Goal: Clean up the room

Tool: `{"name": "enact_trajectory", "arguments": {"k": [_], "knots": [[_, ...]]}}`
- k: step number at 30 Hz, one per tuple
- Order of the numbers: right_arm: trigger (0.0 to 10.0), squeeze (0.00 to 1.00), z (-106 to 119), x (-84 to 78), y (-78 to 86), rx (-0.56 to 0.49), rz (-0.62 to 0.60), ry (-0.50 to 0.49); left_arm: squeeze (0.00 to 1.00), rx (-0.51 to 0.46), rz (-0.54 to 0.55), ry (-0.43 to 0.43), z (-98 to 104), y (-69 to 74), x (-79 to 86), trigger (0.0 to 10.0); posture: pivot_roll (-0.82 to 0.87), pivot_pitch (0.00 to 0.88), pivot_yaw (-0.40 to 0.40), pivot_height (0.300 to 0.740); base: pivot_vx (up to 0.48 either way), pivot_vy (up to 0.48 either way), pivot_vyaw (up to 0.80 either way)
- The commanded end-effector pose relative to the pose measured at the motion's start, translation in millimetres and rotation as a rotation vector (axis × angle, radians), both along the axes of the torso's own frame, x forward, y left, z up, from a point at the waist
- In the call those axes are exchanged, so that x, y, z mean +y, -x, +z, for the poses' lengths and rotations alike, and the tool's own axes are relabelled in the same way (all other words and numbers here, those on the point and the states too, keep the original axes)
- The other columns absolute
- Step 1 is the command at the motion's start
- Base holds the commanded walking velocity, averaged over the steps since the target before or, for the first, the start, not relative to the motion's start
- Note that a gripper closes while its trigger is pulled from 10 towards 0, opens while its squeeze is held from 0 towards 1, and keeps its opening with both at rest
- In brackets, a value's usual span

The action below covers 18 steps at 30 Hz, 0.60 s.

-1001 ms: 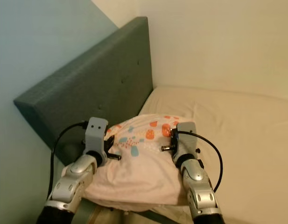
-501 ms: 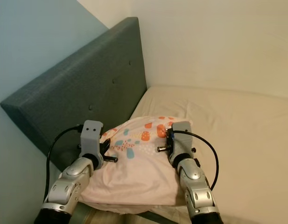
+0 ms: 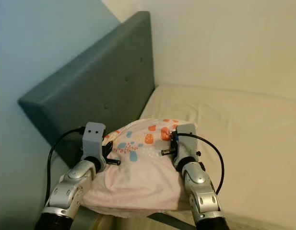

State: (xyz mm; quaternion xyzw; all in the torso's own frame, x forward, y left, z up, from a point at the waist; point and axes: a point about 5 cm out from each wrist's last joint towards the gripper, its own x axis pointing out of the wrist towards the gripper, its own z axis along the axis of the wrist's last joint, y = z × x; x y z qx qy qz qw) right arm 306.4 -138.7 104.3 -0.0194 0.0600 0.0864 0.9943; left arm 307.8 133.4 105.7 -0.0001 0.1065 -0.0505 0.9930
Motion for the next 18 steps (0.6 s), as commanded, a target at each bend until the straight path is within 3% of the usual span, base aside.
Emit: {"name": "enact_trajectory", "arguments": {"k": [1,6,18], "knots": [[10.0,0.0,16.1,-9.8,-4.7,-0.068,-0.041,0.005,0.0,-0.033,0.054,-0.039,5.2,-2.2,10.9,10.0,-0.12,0.068,0.053,0.74,0.0,0.0,0.0],[10.0,0.0,20.8,-8.4,-7.2,-0.094,-0.02,0.062,0.0,-0.037,0.091,-0.039,4.4,-3.9,16.1,10.0,-0.12,0.069,0.053,0.74,0.0,0.0,0.0],[10.0,0.0,31.8,-13.2,-10.4,-0.141,-0.043,0.096,0.0,-0.092,0.089,-0.018,12.7,-5.0,14.7,10.0,-0.13,0.074,0.05,0.732,0.0,0.0,0.0]]}}
